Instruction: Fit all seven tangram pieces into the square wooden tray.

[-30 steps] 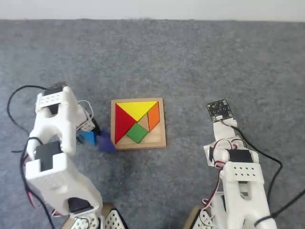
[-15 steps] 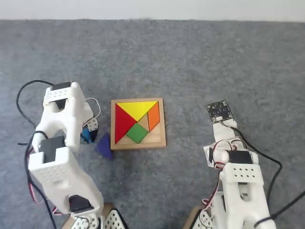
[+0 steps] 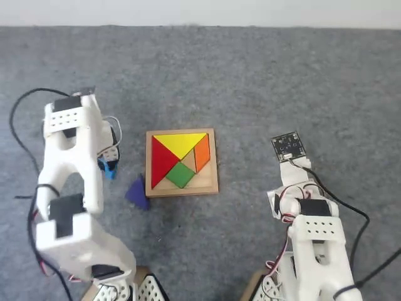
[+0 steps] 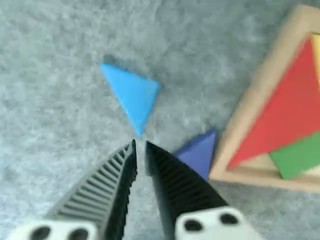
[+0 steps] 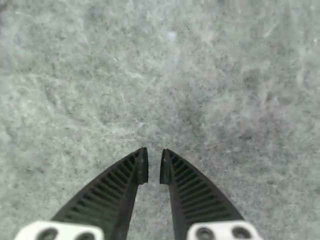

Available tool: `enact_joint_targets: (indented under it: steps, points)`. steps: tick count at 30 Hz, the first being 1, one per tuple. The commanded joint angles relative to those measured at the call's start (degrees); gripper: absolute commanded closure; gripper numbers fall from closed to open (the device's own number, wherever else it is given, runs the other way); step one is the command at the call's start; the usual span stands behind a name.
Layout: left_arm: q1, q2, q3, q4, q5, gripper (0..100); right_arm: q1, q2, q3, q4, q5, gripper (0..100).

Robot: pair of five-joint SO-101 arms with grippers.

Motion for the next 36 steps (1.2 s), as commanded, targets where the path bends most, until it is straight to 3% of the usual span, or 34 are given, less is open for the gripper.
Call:
enact_joint_targets:
  steps: [1,6,14,26,36]
  points:
    - [-0.44,-7.03,-1.89,2.90,-1.32,80,0.40,-1.36,-0.35,-1.10,0.53,93.4]
    - [-0.44,0.97,-1.36,-2.20,-1.49,68,0.40,-1.36,-0.53,-0.75,0.53,93.4]
    - [-0.62,14.24,-5.49,-6.51,-1.49,68,0.40,-1.36,-0.53,-0.66,0.62,93.3]
    - [-10.99,11.43,-7.08,-6.24,-6.59,71,0.40,-1.36,-0.62,-0.66,0.62,93.3]
    - [-10.73,11.69,-6.99,-9.93,-6.24,71,0.40,-1.36,-0.35,-0.66,0.62,93.3]
